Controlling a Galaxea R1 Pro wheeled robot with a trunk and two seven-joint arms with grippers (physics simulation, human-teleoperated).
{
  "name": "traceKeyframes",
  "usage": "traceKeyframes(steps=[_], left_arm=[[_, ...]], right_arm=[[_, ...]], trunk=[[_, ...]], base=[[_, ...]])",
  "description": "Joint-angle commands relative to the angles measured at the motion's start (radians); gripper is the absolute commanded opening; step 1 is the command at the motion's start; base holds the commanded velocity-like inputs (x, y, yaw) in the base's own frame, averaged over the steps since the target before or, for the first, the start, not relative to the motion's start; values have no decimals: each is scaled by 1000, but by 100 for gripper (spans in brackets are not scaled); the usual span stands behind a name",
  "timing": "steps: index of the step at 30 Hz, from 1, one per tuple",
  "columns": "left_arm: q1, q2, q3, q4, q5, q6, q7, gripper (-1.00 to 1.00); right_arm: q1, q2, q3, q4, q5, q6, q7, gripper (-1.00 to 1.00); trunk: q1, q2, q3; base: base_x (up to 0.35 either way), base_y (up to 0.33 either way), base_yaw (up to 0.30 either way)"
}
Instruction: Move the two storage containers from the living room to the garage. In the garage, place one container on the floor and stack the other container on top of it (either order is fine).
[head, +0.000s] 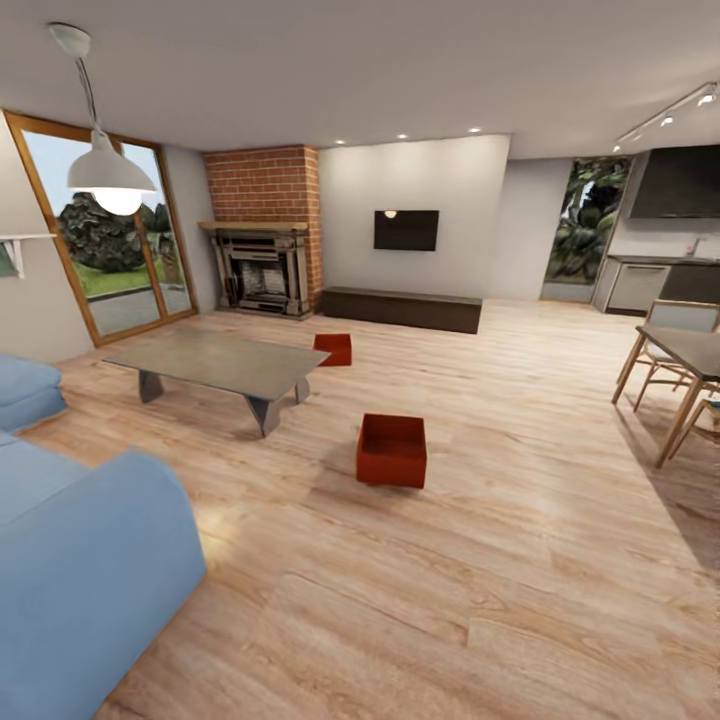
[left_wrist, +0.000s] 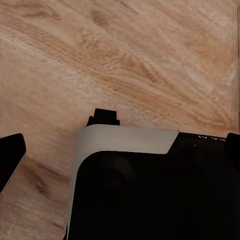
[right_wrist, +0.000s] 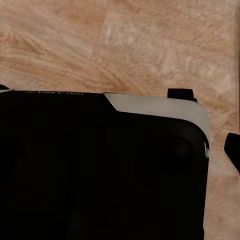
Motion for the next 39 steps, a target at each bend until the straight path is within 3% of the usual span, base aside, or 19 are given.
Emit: traceKeyframes(steps=[1, 13, 33, 35, 39], left_arm=[[0, 0, 8, 1, -5, -3, -4, 100], [0, 0, 7, 1, -5, -3, -4, 100], [0, 2, 5, -2, -5, -10, -4, 100], [0, 2, 3, -4, -5, -11, -4, 100], [0, 4, 0, -25, -4, -28, -4, 100]], right_arm=[[-1, 0, -5, 1, 0, -3, 5, 100], [-1, 0, -5, 1, 0, -3, 5, 100], [-1, 0, -5, -4, 1, -7, 8, 100], [-2, 0, -5, -13, 2, -9, 9, 100], [-2, 0, -3, -123, 2, -9, 16, 100]], trunk=[[1, 0, -1], [1, 0, -1], [1, 0, -1], [1, 0, -1], [1, 0, -1]], base=[[346, 0, -222], [340, 0, -227], [169, 0, -14], [20, 0, 0], [7, 0, 0]])
